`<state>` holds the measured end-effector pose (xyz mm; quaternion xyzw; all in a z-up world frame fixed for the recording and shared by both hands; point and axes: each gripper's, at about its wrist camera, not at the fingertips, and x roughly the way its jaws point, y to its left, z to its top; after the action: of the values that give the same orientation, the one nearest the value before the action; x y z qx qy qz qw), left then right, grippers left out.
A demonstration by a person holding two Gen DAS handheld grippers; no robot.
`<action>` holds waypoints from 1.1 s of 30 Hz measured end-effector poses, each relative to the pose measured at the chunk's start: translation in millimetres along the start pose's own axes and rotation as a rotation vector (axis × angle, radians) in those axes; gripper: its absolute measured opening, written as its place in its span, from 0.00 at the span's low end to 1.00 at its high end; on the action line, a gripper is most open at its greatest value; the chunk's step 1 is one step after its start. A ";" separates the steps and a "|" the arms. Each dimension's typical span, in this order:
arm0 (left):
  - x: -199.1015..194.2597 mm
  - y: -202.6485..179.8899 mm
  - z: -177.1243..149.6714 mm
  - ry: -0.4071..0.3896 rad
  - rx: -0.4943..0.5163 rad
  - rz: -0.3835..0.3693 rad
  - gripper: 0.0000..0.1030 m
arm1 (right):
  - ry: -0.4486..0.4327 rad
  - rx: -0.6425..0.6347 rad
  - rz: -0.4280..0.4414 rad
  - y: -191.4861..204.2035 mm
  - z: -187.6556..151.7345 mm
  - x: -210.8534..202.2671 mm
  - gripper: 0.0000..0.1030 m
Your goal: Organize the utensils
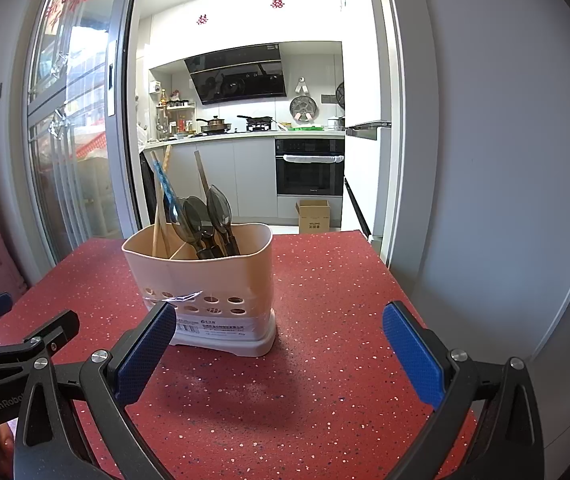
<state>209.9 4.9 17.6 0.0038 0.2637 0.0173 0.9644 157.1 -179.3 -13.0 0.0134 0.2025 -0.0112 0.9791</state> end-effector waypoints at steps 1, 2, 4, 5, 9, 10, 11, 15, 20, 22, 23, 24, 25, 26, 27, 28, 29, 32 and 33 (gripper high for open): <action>0.1 0.1 -0.1 0.000 0.000 0.000 1.00 | 0.001 0.001 0.001 -0.1 0.1 0.0 1.00; 0.1 0.2 0.0 0.001 -0.001 0.000 1.00 | 0.001 0.001 0.001 0.1 0.0 -0.1 1.00; 0.3 0.1 -0.2 0.001 -0.002 -0.002 1.00 | 0.002 0.002 0.001 0.3 0.3 0.2 1.00; 0.2 0.2 -0.2 0.001 -0.002 -0.002 1.00 | 0.002 0.002 0.002 0.3 0.4 0.2 1.00; 0.1 0.3 -0.1 0.002 -0.001 0.001 1.00 | 0.005 -0.002 -0.001 0.5 -0.1 0.5 1.00; -0.1 0.4 -0.1 0.003 -0.001 0.001 1.00 | 0.005 -0.001 -0.001 0.7 -0.3 0.8 1.00; 0.2 0.3 -0.2 0.004 -0.002 0.001 1.00 | 0.006 0.000 0.000 0.7 -0.2 1.0 1.00; 0.3 0.1 -0.1 0.003 -0.001 0.002 1.00 | 0.006 -0.001 0.001 0.5 -0.3 1.2 1.00; -0.1 0.1 0.1 0.001 0.002 0.001 1.00 | 0.009 -0.005 -0.002 3.0 -1.1 1.7 1.00; 0.5 -0.6 -0.3 0.002 0.004 0.001 1.00 | 0.010 -0.004 -0.002 2.9 -1.1 1.7 1.00; 0.4 -0.4 -0.3 0.003 0.003 0.002 1.00 | 0.010 -0.004 -0.002 3.0 -1.2 1.5 1.00; 0.2 -0.4 -0.4 0.002 0.002 0.000 1.00 | 0.009 -0.004 -0.002 2.9 -1.2 1.5 1.00; 0.0 -0.4 -0.3 0.002 0.002 0.000 1.00 | 0.009 -0.004 -0.002 2.9 -1.2 1.7 1.00; 0.3 -0.6 -0.2 0.002 0.003 0.001 1.00 | 0.009 -0.004 -0.002 3.1 -1.3 1.8 1.00; 0.3 -0.5 -0.2 0.002 0.004 0.000 1.00 | 0.009 -0.004 -0.002 2.8 -1.1 1.8 1.00; 0.1 -0.6 -0.3 0.002 0.005 0.000 1.00 | 0.010 -0.003 -0.003 2.9 -1.0 2.1 1.00; 0.3 -1.6 -0.3 0.002 0.005 0.001 1.00 | 0.010 -0.002 -0.003 2.9 -0.9 2.2 1.00; 0.3 -2.6 -0.6 0.001 0.005 0.002 1.00 | 0.010 -0.003 -0.002 2.9 -1.0 2.1 1.00; 0.2 -2.7 -0.6 0.001 0.005 0.001 1.00 | 0.010 -0.004 -0.003 2.9 -1.0 2.1 1.00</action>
<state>209.9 2.2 16.9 0.0064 0.2642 0.0173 0.9643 158.8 -176.4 -14.7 0.0113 0.2072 -0.0121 0.9782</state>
